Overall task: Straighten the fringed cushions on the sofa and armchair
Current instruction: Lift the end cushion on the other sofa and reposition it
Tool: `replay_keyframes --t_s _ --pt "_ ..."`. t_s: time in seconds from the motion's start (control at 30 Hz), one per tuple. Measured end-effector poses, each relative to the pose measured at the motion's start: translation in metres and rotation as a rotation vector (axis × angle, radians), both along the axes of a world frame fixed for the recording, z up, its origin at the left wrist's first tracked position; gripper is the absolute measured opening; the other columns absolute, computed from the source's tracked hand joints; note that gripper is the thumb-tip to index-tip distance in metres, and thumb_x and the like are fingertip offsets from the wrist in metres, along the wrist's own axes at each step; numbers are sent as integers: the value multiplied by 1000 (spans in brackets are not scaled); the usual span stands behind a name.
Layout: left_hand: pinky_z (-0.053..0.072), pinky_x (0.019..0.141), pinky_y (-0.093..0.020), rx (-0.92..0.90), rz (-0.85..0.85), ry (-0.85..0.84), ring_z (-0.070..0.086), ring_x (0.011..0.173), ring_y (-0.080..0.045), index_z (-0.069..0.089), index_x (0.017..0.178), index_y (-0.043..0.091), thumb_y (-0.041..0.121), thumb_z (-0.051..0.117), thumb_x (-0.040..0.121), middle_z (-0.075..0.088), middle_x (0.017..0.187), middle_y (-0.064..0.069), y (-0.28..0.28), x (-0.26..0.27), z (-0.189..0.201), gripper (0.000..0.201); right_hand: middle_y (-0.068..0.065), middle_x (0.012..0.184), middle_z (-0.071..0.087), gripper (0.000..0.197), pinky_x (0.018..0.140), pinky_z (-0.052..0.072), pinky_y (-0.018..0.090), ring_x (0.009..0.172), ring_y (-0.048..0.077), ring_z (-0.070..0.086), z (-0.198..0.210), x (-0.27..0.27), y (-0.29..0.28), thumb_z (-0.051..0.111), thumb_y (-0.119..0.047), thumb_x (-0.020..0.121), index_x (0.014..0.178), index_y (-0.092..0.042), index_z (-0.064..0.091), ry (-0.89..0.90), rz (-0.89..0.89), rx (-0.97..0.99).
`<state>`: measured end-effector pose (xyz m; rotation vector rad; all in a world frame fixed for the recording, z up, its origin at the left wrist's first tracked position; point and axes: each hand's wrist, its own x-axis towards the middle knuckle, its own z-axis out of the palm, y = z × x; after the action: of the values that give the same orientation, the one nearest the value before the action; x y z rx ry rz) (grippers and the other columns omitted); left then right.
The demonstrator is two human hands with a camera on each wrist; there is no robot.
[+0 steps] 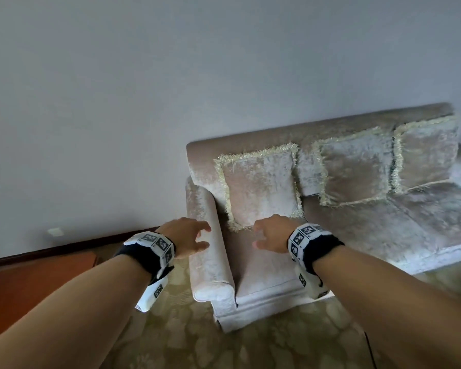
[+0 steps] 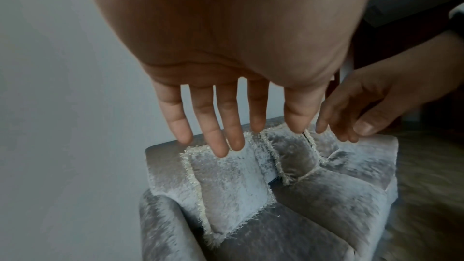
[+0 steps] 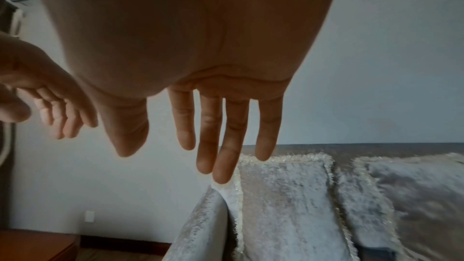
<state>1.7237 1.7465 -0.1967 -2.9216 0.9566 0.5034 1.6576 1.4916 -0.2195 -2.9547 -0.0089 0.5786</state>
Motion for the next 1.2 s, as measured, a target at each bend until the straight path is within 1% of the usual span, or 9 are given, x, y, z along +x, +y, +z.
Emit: replay_keyframes --t_s 0.17,0.27,0.4,0.57,0.67,0.77,0.9,1.07,1.2 --pt "47 100 -39 -33 -105 33 57 121 -17 48 140 39 54 52 95 62 130 9 -65 59 -19 48 6 133 61 57 100 49 45 118 29 60 -18 27 -51 55 -56 88 137 -28 54 35 -95 -24" --pt "47 98 -38 -34 -160 70 56 122 -18 49 139 39 54 52 94 63 128 8 -100 99 -36 47 5 136 58 56 98 49 41 120 29 59 -23 58 -81 56 -60 88 136 -31 54 59 -150 -49" --pt "46 100 -38 -54 -215 112 55 122 -18 47 140 36 52 52 96 64 126 8 -144 168 -58 47 10 129 61 46 89 48 36 113 31 59 -26 117 -118 55 -51 94 128 -20 56 87 -140 -104" --pt "47 100 -41 -107 -199 184 58 116 -18 47 139 38 54 52 95 64 124 9 -188 262 -87 47 8 133 61 52 92 48 36 117 30 60 -40 208 -160 56 -53 95 136 -20 54 141 -162 -115" --pt "48 99 -42 -85 -198 214 58 115 -19 47 140 36 53 53 95 65 125 8 -210 310 -105 48 4 126 66 54 91 46 33 114 26 61 -50 256 -181 57 -52 95 139 -20 52 155 -175 -61" --pt "48 100 -42 -73 -178 223 57 120 -20 47 140 35 52 53 95 65 126 7 -231 346 -120 48 0 109 73 54 89 50 32 102 20 65 -63 292 -204 57 -53 95 139 -23 51 160 -198 -10" --pt "48 99 -42 -75 -151 253 57 119 -20 48 139 37 54 54 95 66 123 8 -256 381 -139 47 4 122 66 56 90 49 33 110 24 63 -85 331 -241 61 -55 90 135 -23 54 181 -208 9" --pt "48 98 -42 -162 -36 291 59 114 -19 49 136 42 56 51 95 68 118 8 -277 420 -168 43 4 118 66 56 87 48 32 107 24 61 -125 385 -292 59 -55 90 137 -25 51 187 -206 76" --pt "50 97 -41 -246 146 295 64 108 -19 42 144 46 60 48 95 69 116 4 -284 436 -203 52 8 124 66 63 96 48 38 116 25 61 -170 430 -331 56 -54 95 147 -21 42 104 -170 210"
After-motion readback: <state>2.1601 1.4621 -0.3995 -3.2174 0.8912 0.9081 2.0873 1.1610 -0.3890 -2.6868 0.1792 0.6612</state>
